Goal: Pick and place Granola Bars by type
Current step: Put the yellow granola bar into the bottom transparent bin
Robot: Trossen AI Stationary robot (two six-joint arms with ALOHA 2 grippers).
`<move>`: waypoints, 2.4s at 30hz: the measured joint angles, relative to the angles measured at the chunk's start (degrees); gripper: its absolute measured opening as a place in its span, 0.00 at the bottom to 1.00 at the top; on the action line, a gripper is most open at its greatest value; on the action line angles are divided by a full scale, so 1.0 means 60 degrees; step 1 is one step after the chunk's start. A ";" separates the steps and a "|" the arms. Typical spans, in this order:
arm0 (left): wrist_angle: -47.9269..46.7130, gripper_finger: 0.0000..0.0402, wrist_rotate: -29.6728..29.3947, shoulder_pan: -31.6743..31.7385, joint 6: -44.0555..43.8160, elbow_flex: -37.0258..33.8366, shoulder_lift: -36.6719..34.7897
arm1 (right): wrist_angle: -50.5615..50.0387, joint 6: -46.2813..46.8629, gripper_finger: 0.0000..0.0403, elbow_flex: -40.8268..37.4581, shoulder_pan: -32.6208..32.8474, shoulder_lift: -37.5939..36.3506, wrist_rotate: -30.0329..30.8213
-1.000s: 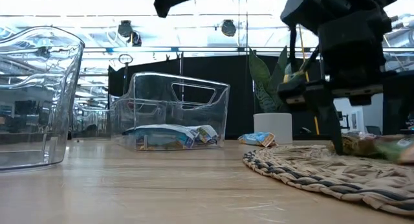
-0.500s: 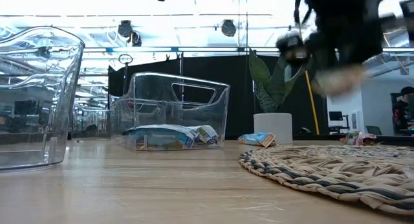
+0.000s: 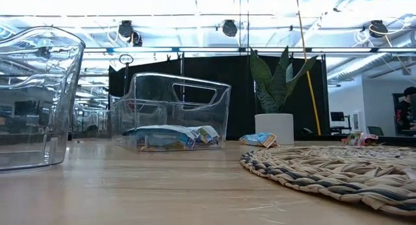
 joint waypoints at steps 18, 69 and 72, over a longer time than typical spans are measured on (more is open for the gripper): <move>0.0557 0.62 -0.0716 0.0045 -0.0587 -0.0001 0.0770 | 0.3673 0.1210 0.00 -0.0022 -0.0818 0.2403 -0.1039; -0.9409 0.03 0.0167 -0.3942 -0.9893 -0.0226 0.0356 | -0.0855 0.1679 0.54 -0.0818 -0.1324 0.0830 -0.3538; -0.8558 0.03 0.0238 -0.4257 -0.9813 -0.0914 0.0504 | -0.0510 0.1454 0.55 -0.0849 -0.1324 0.0797 -0.3538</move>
